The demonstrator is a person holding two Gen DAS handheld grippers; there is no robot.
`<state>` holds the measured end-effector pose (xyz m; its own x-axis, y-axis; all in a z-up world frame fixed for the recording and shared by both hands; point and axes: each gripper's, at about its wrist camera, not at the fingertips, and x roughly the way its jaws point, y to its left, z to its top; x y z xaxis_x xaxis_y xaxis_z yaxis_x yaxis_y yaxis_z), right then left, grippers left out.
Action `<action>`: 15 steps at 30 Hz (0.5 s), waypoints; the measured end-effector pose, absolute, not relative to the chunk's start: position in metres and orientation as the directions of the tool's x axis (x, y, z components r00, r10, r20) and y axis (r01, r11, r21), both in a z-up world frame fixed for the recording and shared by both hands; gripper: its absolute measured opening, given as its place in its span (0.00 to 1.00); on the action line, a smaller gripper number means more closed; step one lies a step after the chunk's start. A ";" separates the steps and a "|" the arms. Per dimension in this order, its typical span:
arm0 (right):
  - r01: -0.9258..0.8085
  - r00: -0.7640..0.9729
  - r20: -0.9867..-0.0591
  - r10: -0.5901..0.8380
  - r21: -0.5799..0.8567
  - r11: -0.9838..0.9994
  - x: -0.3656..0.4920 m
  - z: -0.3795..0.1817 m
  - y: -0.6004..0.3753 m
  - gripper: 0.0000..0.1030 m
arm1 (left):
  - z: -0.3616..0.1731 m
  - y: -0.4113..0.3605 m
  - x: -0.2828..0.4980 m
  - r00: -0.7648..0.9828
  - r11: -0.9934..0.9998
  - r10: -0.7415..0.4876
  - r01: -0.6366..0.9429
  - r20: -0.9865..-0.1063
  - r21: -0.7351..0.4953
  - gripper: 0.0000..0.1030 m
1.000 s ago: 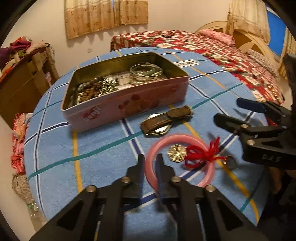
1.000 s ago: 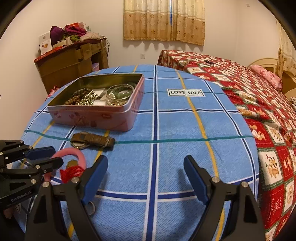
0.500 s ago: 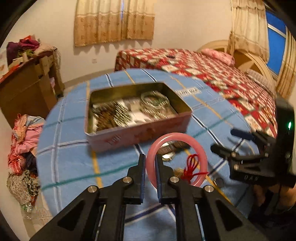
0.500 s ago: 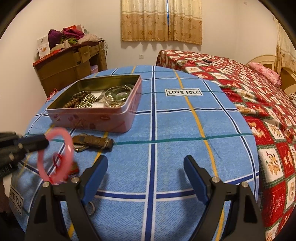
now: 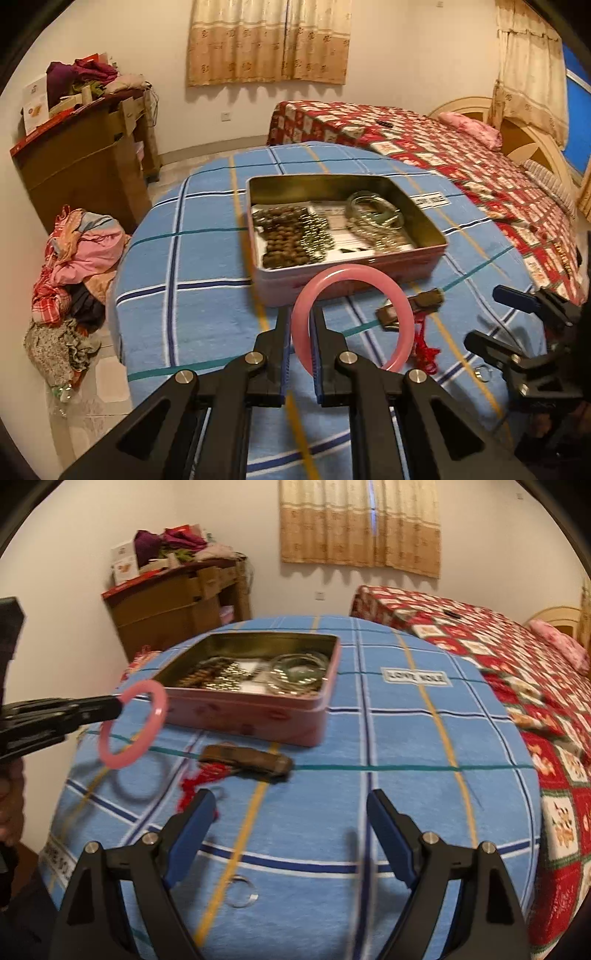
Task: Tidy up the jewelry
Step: 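Grasp the pink bangle with the left tool and lift it, then grasp the red tassel charm with the right tool while the left tool holds the pink bangle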
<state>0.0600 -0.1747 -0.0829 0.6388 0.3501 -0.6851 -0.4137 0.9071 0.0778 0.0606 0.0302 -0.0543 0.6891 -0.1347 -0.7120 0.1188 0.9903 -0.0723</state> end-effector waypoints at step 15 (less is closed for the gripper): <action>-0.519 0.560 -0.750 0.352 0.014 0.855 0.070 -0.094 -0.125 0.72 | -0.078 0.042 0.063 0.648 0.996 -0.092 0.070 -0.756 -0.061 0.09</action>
<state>0.0701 -0.1246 -0.0936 0.5600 0.3522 -0.7499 -0.5188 0.8548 0.0140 0.0628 0.0422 -0.0778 0.6479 -0.0919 -0.7562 0.0697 0.9957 -0.0612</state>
